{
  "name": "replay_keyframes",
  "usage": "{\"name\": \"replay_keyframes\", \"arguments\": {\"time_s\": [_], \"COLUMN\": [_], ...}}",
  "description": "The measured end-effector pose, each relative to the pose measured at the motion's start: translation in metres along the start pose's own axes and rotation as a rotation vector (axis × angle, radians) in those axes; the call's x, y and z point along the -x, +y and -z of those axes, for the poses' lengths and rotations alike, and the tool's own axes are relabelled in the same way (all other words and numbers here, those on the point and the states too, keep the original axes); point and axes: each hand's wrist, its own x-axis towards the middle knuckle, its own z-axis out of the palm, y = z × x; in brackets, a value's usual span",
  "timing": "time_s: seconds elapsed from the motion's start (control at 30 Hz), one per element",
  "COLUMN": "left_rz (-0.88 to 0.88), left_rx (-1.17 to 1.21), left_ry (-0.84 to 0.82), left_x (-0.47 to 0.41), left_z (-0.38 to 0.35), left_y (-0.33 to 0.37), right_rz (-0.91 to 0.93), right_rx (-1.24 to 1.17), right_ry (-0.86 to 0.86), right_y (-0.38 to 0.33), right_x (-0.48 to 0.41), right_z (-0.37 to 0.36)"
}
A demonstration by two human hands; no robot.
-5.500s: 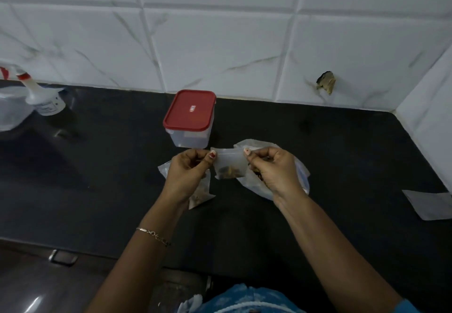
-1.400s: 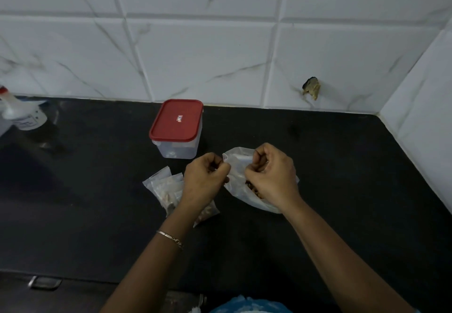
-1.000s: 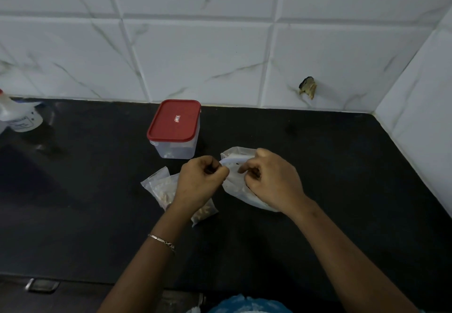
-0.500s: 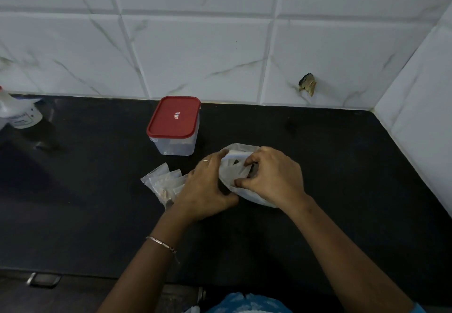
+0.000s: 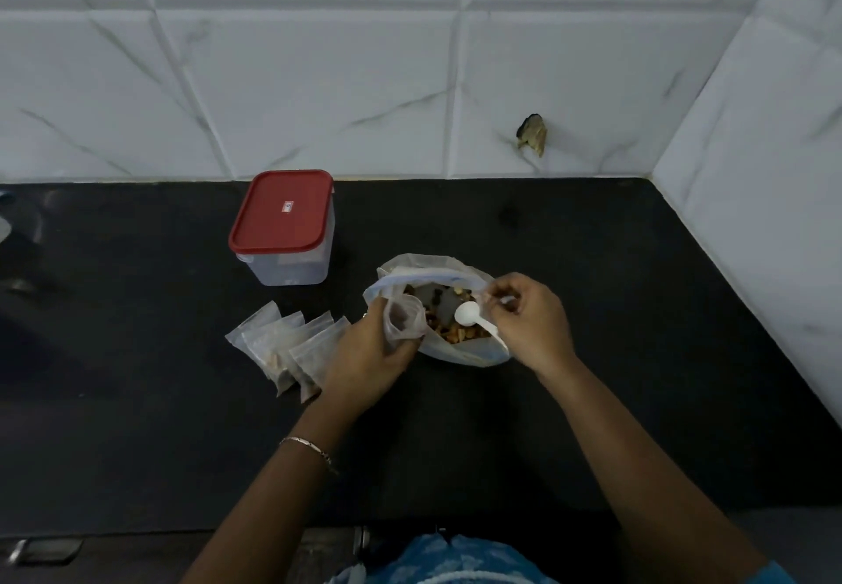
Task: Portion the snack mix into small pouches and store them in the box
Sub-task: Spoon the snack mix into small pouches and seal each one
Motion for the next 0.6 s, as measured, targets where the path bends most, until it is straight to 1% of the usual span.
{"name": "replay_keyframes", "arguments": {"time_s": [0.03,0.1,0.2,0.33,0.43,0.6], "left_rz": [0.016,0.052,0.095,0.113,0.131,0.110], "left_rx": [0.018,0.042,0.076,0.075,0.082,0.017], "left_ry": [0.005,0.019,0.012,0.012,0.019,0.043], "left_x": [0.001,0.002,0.003,0.000,0.000,0.000], "left_z": [-0.002,-0.006,-0.014,-0.020,-0.021,-0.019], "left_y": [-0.002,-0.004,-0.007,-0.018,-0.021,-0.013], "right_rz": [-0.034,-0.091,-0.134,-0.056,0.008,0.143], "right_rx": [0.081,0.226,0.303,0.432,0.404,0.395], "right_ry": [0.012,-0.046,-0.137,-0.105,-0.082,-0.115], "right_y": [0.014,0.037,0.052,0.053,0.052,0.040], "right_x": [0.001,0.006,0.018,0.024,0.021,0.007], "right_z": [0.004,0.008,0.004,-0.003,0.001,0.002]}}
